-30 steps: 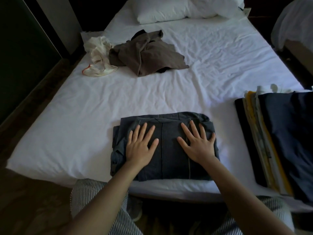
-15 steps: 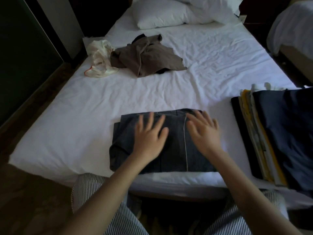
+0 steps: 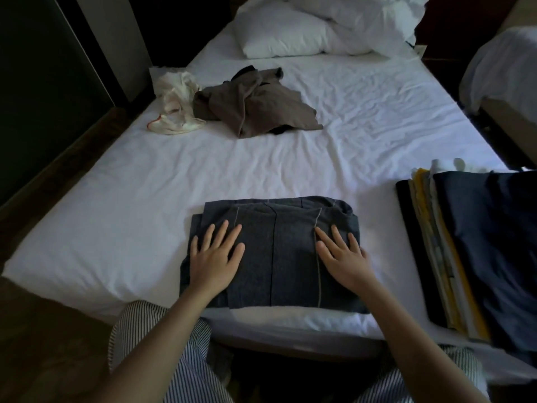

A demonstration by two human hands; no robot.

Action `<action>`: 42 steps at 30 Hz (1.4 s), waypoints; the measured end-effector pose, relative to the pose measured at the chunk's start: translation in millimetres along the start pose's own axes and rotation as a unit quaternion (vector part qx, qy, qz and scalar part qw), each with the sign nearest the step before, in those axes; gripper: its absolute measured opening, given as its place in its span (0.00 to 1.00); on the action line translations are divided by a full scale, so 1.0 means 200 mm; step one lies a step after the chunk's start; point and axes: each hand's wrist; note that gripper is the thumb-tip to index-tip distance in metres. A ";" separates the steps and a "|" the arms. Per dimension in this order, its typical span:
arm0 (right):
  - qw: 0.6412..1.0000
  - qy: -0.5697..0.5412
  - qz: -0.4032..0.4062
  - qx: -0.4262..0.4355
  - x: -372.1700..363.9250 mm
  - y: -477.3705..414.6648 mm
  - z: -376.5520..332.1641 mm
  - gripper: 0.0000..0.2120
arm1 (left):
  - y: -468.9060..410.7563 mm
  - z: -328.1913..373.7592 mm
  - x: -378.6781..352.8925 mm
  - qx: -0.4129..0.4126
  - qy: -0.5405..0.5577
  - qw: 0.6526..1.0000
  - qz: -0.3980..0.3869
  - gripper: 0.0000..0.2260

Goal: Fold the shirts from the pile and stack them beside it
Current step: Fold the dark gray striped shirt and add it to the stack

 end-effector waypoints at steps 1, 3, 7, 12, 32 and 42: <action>0.999 -0.040 -0.014 0.009 0.02 -0.02 0.02 0.22 | -0.02 0.00 0.02 0.001 0.017 1.000 -0.020 0.27; 0.985 -0.167 0.006 0.033 0.04 -0.03 0.04 0.22 | -0.03 -0.01 0.08 -0.017 0.091 0.994 -0.060 0.24; 0.885 -0.385 0.253 -0.069 0.00 0.04 0.04 0.22 | 0.01 -0.13 0.15 0.034 0.250 0.968 0.012 0.26; 0.839 -0.510 0.123 -0.147 0.03 0.06 0.03 0.28 | 0.07 -0.17 0.11 0.178 0.329 0.927 -0.018 0.41; 0.741 -0.663 -0.097 -0.037 0.29 0.24 0.13 0.17 | -0.03 0.23 0.53 0.146 0.579 0.797 -0.098 0.09; 0.619 -0.785 0.000 0.025 0.56 0.46 0.42 0.26 | -0.22 0.87 0.92 -0.032 0.457 0.888 -0.032 0.17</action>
Point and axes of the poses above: each hand's wrist, its own y-axis away from the middle knuckle, its own x-axis out of the back of the hand, z = x × y, and after that the axes turned 3 degrees about -z, right-handed
